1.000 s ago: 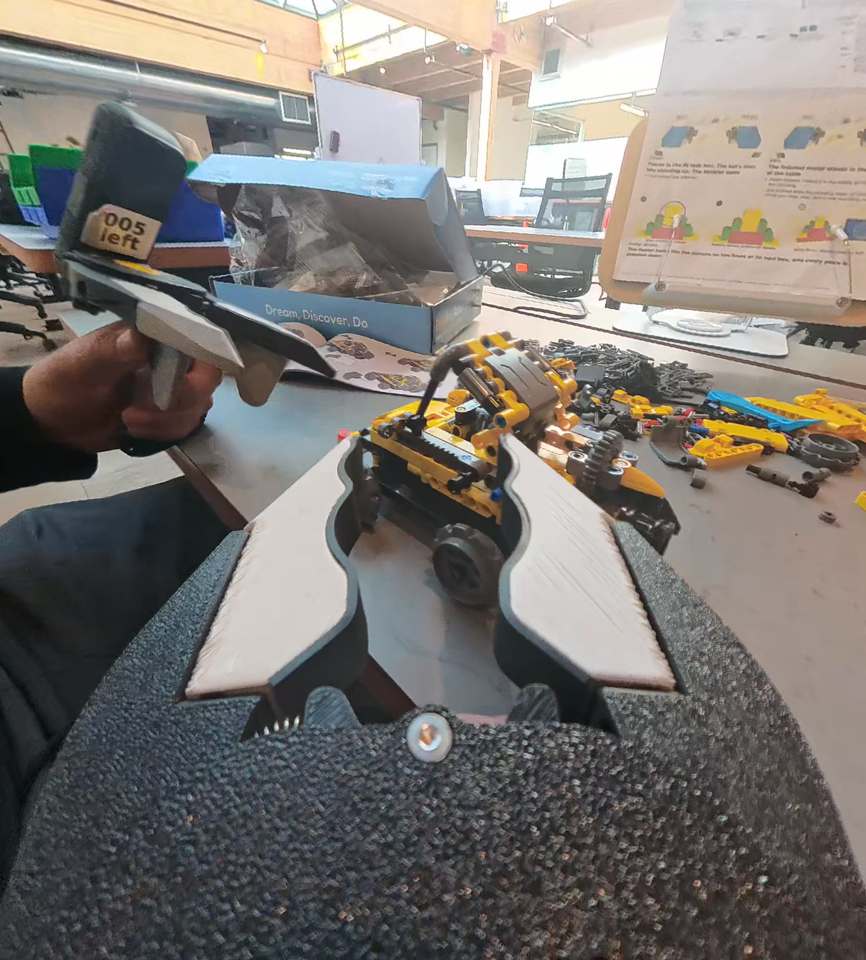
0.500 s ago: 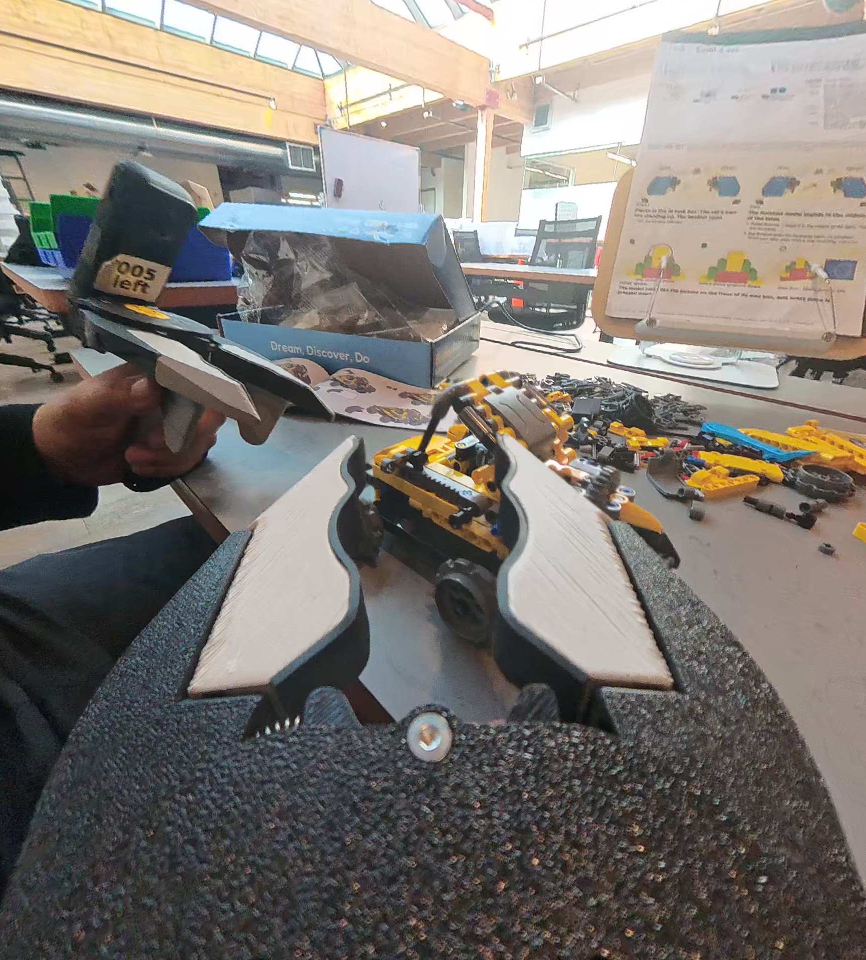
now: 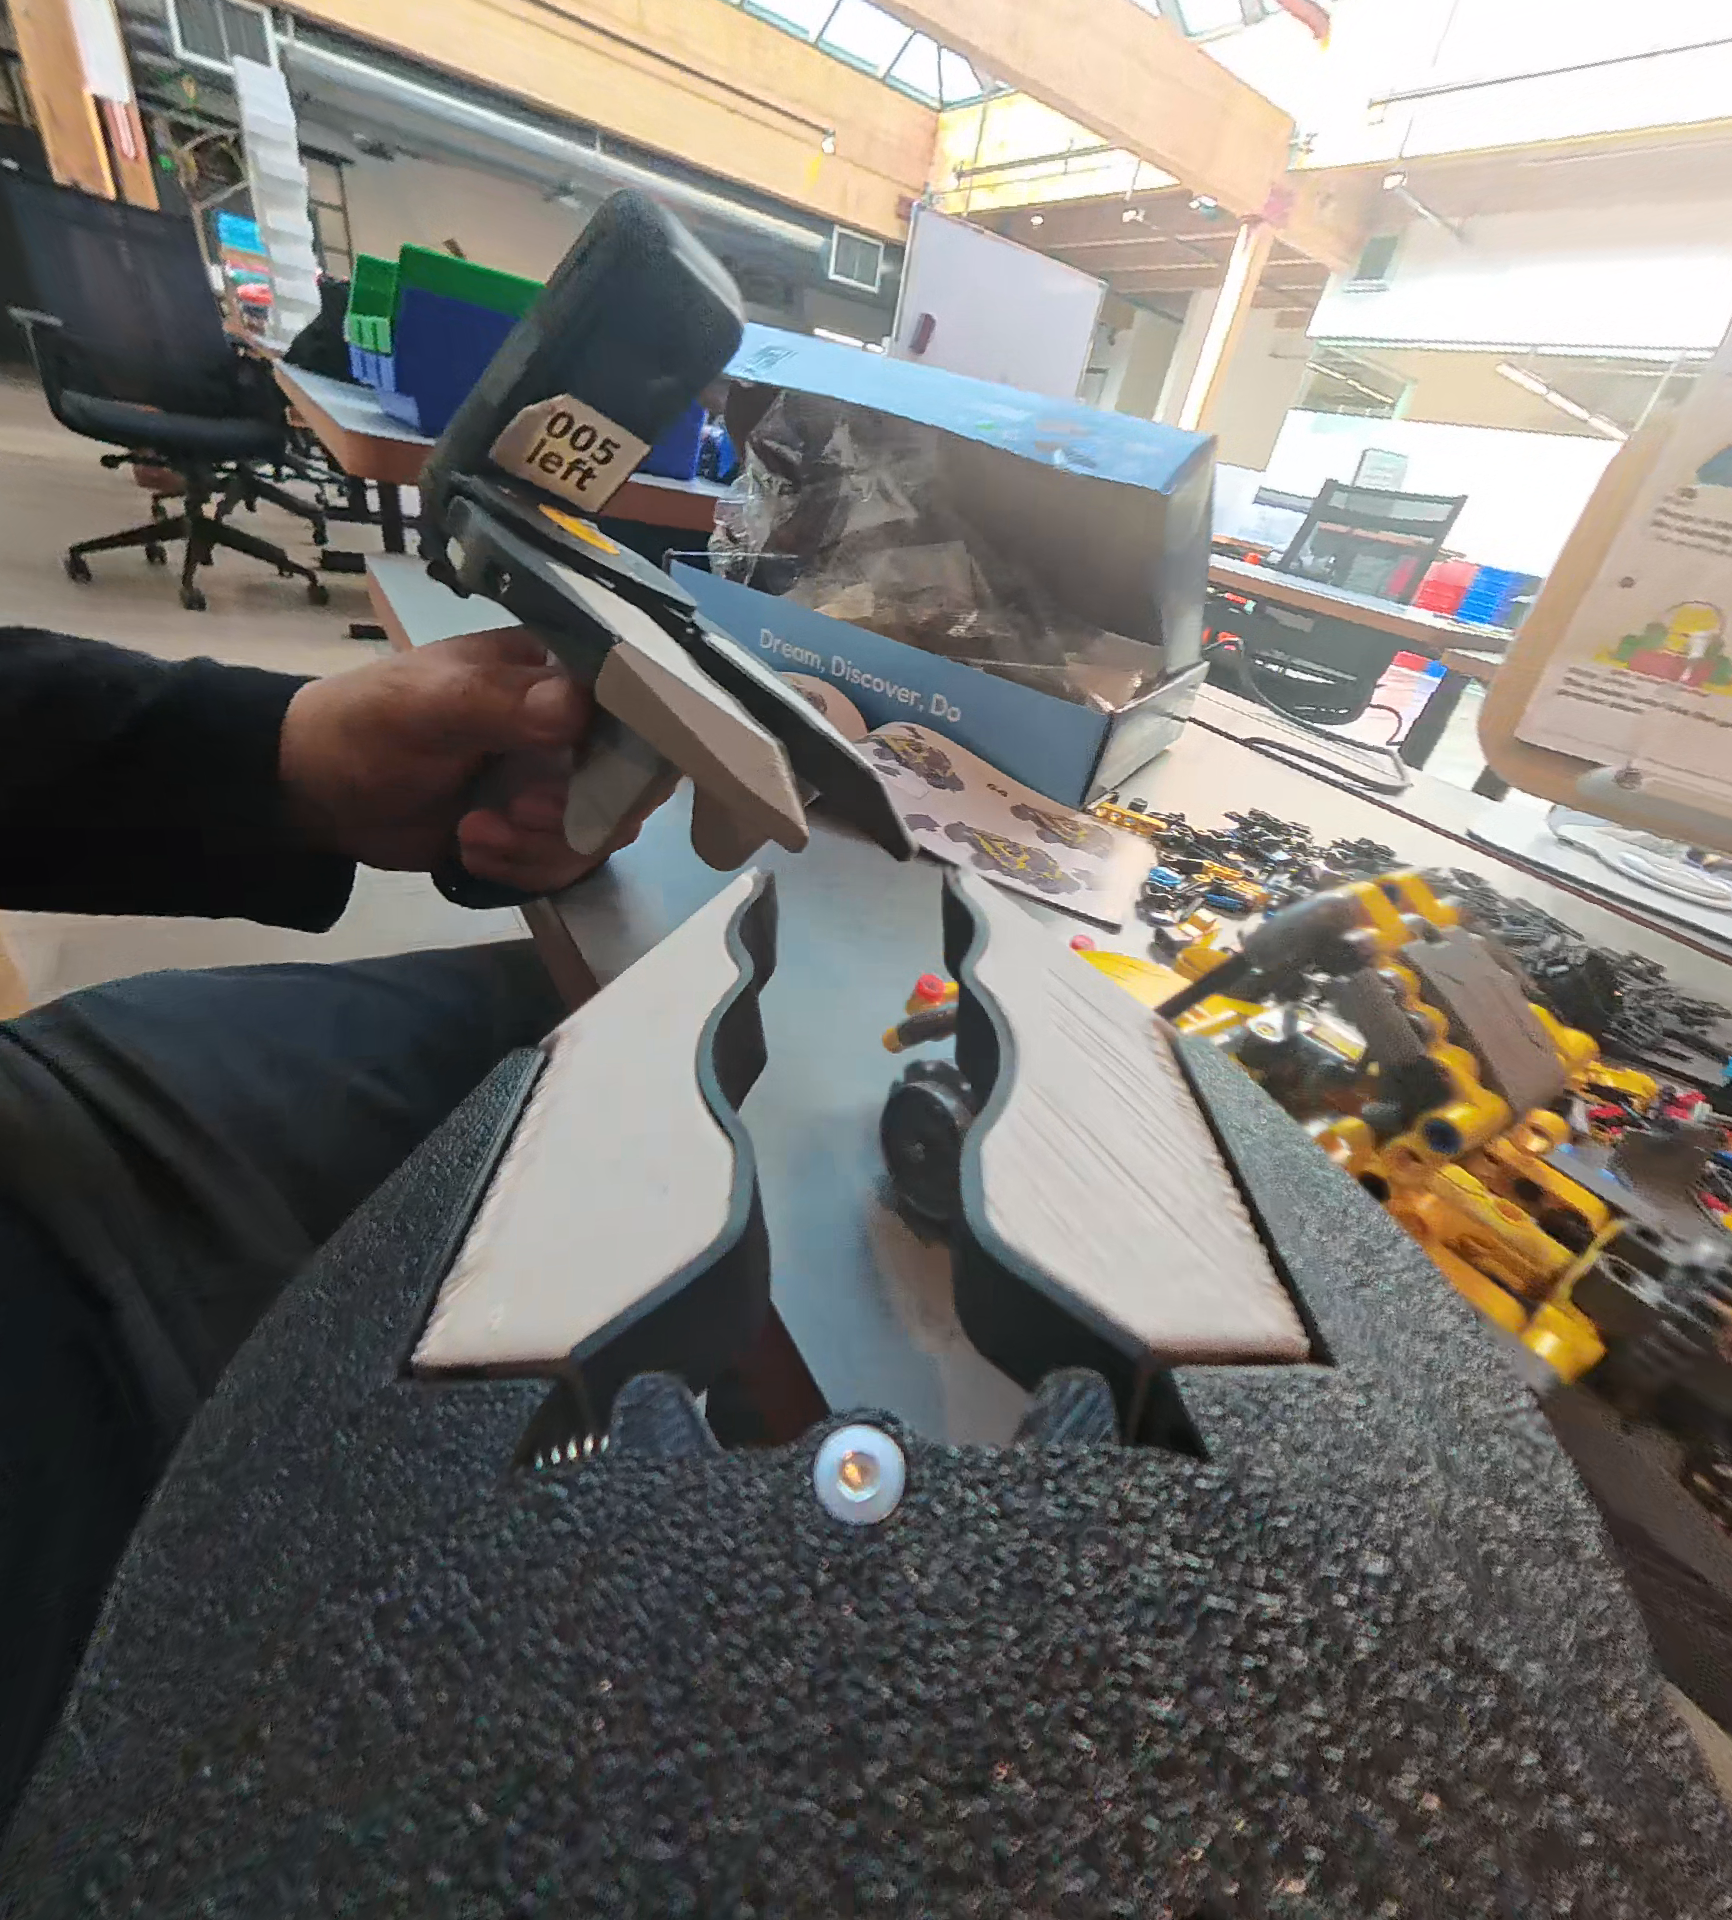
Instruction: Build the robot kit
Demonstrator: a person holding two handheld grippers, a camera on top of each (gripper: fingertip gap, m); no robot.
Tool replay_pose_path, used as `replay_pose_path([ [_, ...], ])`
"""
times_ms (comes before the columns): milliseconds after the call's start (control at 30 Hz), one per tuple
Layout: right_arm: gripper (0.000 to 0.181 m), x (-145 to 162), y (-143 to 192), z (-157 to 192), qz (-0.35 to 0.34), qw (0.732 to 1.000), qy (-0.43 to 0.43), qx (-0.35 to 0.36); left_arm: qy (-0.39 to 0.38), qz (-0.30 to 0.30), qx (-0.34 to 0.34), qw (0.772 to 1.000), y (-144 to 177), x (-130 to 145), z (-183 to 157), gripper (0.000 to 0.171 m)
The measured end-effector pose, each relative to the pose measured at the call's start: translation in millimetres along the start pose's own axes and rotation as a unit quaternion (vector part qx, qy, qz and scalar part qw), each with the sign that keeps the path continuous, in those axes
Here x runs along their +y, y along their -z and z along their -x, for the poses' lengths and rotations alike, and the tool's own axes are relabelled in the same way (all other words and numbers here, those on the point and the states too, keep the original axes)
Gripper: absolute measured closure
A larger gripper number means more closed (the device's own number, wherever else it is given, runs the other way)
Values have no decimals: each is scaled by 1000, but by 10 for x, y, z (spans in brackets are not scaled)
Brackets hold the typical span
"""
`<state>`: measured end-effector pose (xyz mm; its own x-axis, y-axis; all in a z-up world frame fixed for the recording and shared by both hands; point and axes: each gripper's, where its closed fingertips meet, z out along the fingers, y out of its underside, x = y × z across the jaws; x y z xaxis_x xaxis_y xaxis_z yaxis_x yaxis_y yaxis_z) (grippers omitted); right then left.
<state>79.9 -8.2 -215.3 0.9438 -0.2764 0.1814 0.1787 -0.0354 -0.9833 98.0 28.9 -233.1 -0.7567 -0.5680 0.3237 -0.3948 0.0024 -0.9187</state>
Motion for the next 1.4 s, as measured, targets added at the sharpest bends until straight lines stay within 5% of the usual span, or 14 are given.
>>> replay_pose_path([
  [367, 155, 91, -185, 240, 19, 999, 27, -35, 14, 4, 4, 1000, -10, 5, 16, 128],
  [667, 152, 14, 254, -168, 21, 998, 12, 51, -8, 37, 16, 999, -61, 61, -80, 136],
  [933, 154, 241, 590, -756, 84, 988, 11, 130, -73, 85, 13, 994, -520, -207, -262, 138],
  [1400, 163, 403, 552, -661, 127, 986, 11, 107, -113, 192, 33, 974, -979, -120, -159, 144],
])
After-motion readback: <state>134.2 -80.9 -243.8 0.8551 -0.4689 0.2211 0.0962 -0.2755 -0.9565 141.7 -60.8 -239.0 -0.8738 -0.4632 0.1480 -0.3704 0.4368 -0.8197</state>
